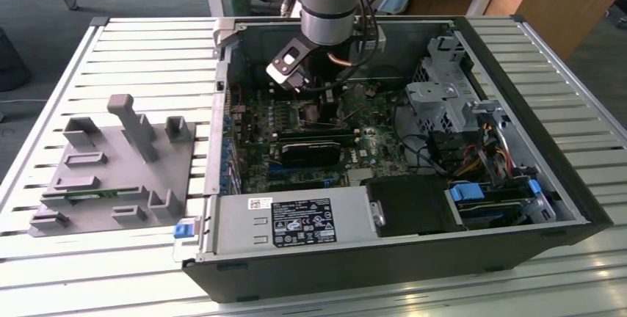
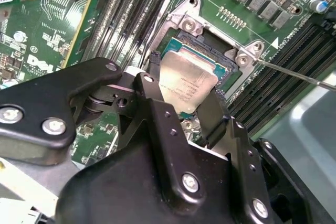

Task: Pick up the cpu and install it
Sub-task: 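Place the cpu into insertion slot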

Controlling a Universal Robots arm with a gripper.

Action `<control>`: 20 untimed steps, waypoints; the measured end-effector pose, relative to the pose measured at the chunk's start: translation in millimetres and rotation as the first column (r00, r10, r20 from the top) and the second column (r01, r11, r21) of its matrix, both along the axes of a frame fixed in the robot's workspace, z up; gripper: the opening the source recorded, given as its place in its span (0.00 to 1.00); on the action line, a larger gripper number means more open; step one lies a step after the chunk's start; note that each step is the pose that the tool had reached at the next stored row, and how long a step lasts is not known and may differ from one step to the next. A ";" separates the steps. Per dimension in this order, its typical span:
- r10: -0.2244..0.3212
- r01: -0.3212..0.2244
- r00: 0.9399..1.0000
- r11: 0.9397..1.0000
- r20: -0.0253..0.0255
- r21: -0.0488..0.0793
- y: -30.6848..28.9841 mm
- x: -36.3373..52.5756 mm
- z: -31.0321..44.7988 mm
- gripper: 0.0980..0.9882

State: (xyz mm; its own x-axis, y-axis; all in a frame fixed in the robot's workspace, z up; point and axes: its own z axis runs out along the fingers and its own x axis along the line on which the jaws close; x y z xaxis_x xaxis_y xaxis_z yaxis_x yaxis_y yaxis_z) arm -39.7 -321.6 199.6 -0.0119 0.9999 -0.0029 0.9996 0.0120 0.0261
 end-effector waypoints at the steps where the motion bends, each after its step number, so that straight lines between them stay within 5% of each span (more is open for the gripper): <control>1: 0.000 0.000 1.000 1.000 0.000 0.000 0.1 0.0 -0.5 0.49; 20: 0.000 0.000 1.000 1.000 0.000 0.001 2.0 -1.3 -3.1 0.49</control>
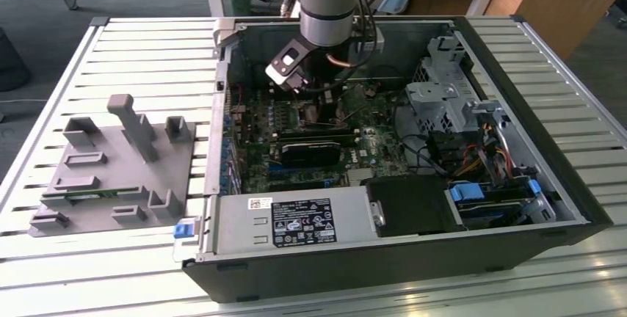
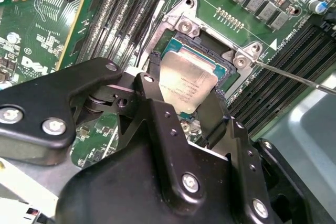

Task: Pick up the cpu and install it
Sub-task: 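Place the cpu into insertion slot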

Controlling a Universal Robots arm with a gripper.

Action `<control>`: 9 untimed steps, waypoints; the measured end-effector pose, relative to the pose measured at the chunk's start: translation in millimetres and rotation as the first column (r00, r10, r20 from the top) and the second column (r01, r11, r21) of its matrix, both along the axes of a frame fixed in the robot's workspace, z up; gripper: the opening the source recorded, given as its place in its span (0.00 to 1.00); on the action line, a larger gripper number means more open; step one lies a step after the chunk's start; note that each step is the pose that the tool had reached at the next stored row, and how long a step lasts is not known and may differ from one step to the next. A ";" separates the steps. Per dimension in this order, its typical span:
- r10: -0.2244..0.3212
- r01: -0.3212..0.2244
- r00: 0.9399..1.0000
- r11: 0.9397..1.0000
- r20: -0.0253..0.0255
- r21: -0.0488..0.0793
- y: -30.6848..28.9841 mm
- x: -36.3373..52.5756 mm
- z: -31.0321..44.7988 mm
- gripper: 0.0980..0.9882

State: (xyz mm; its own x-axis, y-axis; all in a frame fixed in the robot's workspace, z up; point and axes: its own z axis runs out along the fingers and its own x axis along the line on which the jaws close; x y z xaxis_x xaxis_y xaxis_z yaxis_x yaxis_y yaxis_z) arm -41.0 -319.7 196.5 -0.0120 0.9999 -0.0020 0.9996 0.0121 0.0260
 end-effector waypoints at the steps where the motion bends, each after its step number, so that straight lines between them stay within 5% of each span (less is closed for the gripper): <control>1: 0.000 0.000 1.000 1.000 0.000 0.000 0.1 0.0 -0.7 0.49; 9: 0.000 0.000 1.000 1.000 0.000 0.000 0.5 0.0 -3.1 0.49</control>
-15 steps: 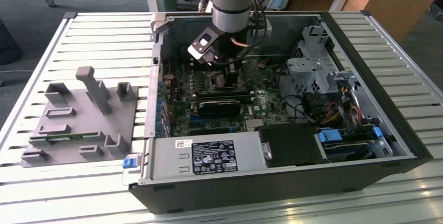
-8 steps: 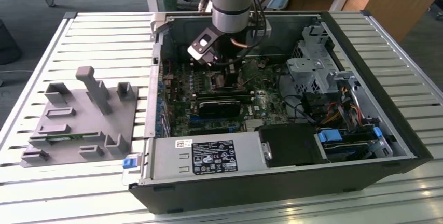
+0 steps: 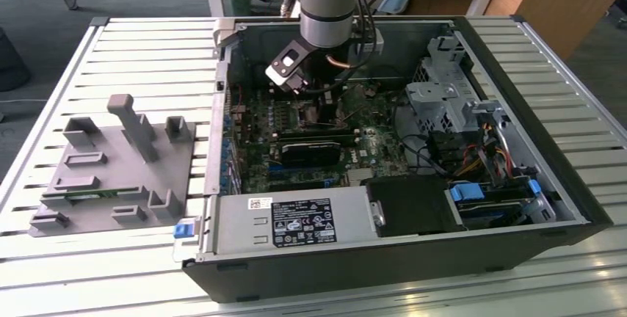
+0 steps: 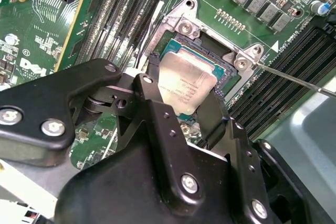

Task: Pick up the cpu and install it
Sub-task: 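Place the cpu into insertion slot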

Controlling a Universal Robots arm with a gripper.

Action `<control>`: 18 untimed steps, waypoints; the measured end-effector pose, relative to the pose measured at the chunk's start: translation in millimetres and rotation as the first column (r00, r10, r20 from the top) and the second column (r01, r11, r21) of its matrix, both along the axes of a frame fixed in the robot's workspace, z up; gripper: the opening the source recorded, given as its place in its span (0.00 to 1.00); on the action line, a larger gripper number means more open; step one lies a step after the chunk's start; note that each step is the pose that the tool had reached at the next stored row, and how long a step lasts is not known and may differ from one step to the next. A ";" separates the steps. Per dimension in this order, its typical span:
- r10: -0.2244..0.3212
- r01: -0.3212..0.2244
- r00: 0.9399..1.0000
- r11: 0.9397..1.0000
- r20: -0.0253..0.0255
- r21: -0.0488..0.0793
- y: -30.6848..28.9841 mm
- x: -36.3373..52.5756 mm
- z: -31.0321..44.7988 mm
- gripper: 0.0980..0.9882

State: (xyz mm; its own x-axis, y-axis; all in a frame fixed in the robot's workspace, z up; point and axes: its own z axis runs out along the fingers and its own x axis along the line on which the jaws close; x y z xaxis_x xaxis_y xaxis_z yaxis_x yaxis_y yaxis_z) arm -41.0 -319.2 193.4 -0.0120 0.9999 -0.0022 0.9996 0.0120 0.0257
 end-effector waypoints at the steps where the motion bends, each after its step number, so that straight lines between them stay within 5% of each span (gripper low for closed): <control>1: 0.000 0.000 1.000 1.000 0.000 0.000 0.0 0.0 -0.1 0.49; 5: 0.000 0.000 1.000 1.000 0.001 0.002 0.3 0.2 -0.9 0.50; 6: 0.000 0.000 1.000 1.000 0.001 0.001 0.2 0.1 -0.8 0.57; 18: -0.002 0.002 1.000 1.000 0.000 0.002 0.1 0.0 1.9 0.57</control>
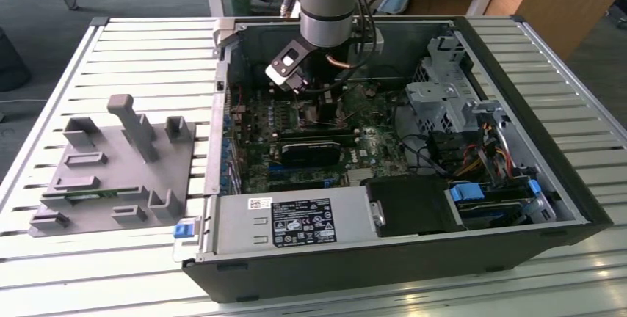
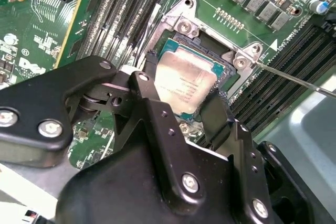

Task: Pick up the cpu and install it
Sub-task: 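Place the cpu into insertion slot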

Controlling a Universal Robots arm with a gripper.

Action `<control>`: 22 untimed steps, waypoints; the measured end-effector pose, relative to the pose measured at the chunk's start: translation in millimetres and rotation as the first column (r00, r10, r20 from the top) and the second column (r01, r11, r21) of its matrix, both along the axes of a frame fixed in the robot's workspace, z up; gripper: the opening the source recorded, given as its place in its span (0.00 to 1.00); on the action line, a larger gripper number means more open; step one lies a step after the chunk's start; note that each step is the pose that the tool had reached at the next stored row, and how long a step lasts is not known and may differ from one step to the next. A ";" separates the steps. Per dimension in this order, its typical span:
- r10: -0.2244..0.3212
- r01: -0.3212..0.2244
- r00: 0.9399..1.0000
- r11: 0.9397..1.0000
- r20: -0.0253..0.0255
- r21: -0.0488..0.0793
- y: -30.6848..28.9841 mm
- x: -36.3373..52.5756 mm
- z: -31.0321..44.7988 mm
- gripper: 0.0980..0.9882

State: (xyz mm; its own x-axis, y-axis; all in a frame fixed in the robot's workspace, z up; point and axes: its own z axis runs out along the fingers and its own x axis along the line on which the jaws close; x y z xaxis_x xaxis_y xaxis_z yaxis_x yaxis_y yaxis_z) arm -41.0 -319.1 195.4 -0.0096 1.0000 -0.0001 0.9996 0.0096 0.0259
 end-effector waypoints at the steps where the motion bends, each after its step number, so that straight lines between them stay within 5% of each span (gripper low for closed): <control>1: 0.000 0.000 1.000 1.000 0.000 0.001 0.0 0.0 0.0 0.57; 5: 0.000 0.000 1.000 1.000 0.000 0.005 -0.1 0.0 0.9 0.56; 6: -0.001 0.001 1.000 1.000 0.000 0.005 0.0 0.0 1.2 0.48; 22: -0.019 0.019 1.000 1.000 0.000 0.007 0.0 -0.6 -2.7 0.48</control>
State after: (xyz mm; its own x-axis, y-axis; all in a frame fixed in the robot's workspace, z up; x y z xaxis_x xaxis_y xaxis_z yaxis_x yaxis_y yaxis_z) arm -41.6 -319.1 192.7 0.0097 0.9999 0.0067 0.9996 -0.0099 0.0257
